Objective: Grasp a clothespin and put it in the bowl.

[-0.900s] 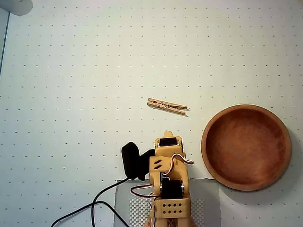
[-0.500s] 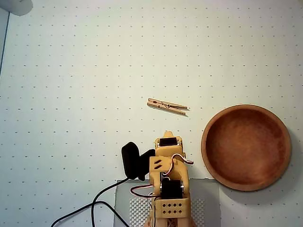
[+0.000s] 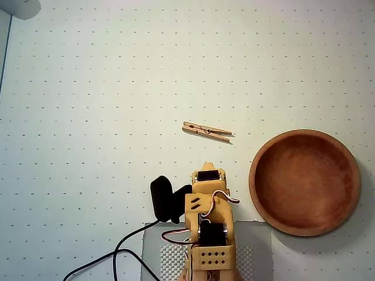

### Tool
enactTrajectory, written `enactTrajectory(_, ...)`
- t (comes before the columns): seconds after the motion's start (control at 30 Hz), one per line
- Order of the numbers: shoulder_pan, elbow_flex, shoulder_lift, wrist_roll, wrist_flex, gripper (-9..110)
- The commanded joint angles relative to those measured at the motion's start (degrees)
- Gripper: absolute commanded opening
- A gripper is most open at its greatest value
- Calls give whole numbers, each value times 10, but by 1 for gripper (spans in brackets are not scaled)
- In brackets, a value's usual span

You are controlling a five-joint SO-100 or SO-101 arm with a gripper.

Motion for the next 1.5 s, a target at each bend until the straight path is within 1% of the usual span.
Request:
enactTrajectory(0.0, 0, -12, 5, -2, -3, -3)
enactTrajectory(0.6, -6, -21, 6, -4, -3, -3)
enactTrajectory(0.73, 1, -94, 4, -16, 17, -3)
enactTrajectory(0.93, -4, -258, -12, -120, 79, -3)
enactTrajectory(1.03, -4, -358, -97, -171, 98, -3)
enactTrajectory(1.27, -1, -592, -399, -267, 132, -3)
enactTrajectory(1.47, -4, -779, -632, -399, 221, -3)
